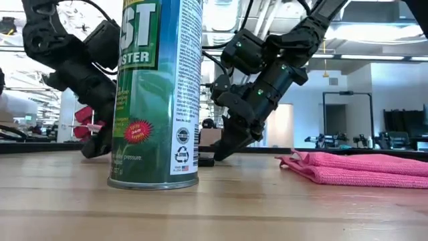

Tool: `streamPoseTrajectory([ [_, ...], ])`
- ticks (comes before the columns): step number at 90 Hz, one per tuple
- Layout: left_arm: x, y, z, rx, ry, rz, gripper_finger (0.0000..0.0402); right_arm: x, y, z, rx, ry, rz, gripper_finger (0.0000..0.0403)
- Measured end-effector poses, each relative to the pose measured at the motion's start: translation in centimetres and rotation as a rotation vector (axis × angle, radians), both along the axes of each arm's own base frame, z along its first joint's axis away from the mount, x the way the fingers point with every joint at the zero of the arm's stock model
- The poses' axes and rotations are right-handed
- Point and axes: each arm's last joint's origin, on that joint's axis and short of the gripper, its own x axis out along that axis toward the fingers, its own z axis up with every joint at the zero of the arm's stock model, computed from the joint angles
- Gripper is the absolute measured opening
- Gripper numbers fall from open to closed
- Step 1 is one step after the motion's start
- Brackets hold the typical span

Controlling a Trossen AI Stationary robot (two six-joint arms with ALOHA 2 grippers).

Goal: Apply microfiber cloth
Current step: Spray the back of the black cellphone using the spray bottle

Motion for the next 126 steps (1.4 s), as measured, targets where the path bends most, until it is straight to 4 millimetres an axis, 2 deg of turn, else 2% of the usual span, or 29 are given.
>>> streamPoseTrajectory([
  [29,0.2,0.0,-1.2,-0.028,0.031,0.019,0.0146,0.0,0.8,0.0,-0.006,0.004,0.012,0.0000],
  [45,-0.1,0.0,-1.6,-0.046,0.104,0.029,0.0146,0.0,1.3,0.0,-0.006,0.012,0.023,0.0000],
  [126,-0.4,0.2,-1.8,0.014,0.160,0.107,0.0146,-0.2,2.3,-0.1,0.017,0.033,0.029,0.0000],
])
